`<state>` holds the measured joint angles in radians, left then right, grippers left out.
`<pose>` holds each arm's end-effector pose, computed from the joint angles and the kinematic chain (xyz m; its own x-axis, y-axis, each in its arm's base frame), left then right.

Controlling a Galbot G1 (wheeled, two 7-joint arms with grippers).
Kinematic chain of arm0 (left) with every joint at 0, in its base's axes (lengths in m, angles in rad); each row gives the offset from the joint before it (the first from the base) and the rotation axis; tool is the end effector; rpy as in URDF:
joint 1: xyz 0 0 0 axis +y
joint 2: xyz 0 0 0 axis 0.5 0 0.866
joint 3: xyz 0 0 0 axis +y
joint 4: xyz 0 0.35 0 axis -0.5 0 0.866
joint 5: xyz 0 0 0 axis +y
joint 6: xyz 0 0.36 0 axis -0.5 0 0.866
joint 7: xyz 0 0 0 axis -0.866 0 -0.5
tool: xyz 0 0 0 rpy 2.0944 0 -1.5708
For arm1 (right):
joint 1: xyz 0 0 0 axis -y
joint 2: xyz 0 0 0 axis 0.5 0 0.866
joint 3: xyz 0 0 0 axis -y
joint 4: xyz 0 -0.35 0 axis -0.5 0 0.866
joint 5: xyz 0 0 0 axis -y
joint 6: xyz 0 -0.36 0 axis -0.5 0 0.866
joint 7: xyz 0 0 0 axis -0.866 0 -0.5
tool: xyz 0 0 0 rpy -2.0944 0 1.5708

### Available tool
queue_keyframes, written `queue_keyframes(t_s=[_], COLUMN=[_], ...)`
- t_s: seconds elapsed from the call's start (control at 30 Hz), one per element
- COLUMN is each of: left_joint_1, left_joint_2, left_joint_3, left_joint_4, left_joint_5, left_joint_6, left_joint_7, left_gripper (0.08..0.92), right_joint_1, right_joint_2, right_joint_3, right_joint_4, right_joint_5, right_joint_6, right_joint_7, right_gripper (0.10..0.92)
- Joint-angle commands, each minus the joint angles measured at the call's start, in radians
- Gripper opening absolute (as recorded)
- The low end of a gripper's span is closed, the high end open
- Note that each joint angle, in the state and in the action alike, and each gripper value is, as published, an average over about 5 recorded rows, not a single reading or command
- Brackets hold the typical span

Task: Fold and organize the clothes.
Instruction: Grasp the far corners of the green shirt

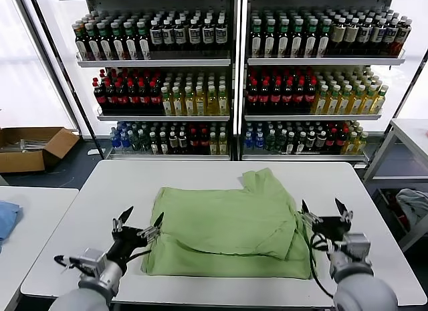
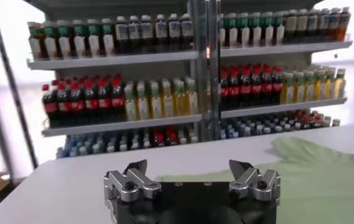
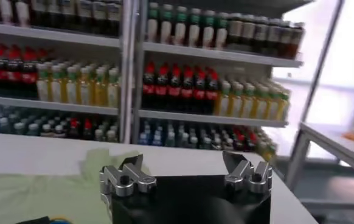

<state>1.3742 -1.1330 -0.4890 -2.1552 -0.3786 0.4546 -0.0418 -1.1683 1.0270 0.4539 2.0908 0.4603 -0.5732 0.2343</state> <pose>0.2387 0.0548 -0.2304 -0.9455 0.2027 0.2549 0.2199 0.9747 0.0405 0.2903 -0.0699 -0.1942 -0.9681 -0.0334 0.2483 -0.0728 0.9858 -0.1513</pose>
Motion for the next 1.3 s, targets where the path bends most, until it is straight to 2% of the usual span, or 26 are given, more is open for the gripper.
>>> queue_keyframes(t_s=[0.03, 0.27, 0.67, 1.3], left_joint_1=[-0.467, -0.628, -0.731, -0.706], left_joint_2=[0.056, 0.04, 0.021, -0.014], left_joint_3=[0.146, 0.252, 0.336, 0.346], left_joint_4=[0.42, 0.64, 0.822, 0.85], left_joint_5=[-0.082, -0.088, -0.07, -0.053], left_joint_6=[0.049, 0.078, 0.092, 0.104], left_joint_7=[0.058, 0.061, 0.064, 0.064], left_gripper=[0.823, 0.823, 0.823, 0.823], right_joint_1=[0.446, 0.652, 0.76, 0.743], right_joint_2=[-0.136, 0.016, 0.238, 0.329], right_joint_3=[-0.226, -0.349, -0.35, -0.311], right_joint_4=[-0.371, -0.67, -1.019, -1.126], right_joint_5=[0.125, 0.073, -0.063, -0.132], right_joint_6=[-0.004, 0.009, 0.057, 0.097], right_joint_7=[-0.117, -0.097, -0.129, -0.151], right_gripper=[0.823, 0.823, 0.823, 0.823])
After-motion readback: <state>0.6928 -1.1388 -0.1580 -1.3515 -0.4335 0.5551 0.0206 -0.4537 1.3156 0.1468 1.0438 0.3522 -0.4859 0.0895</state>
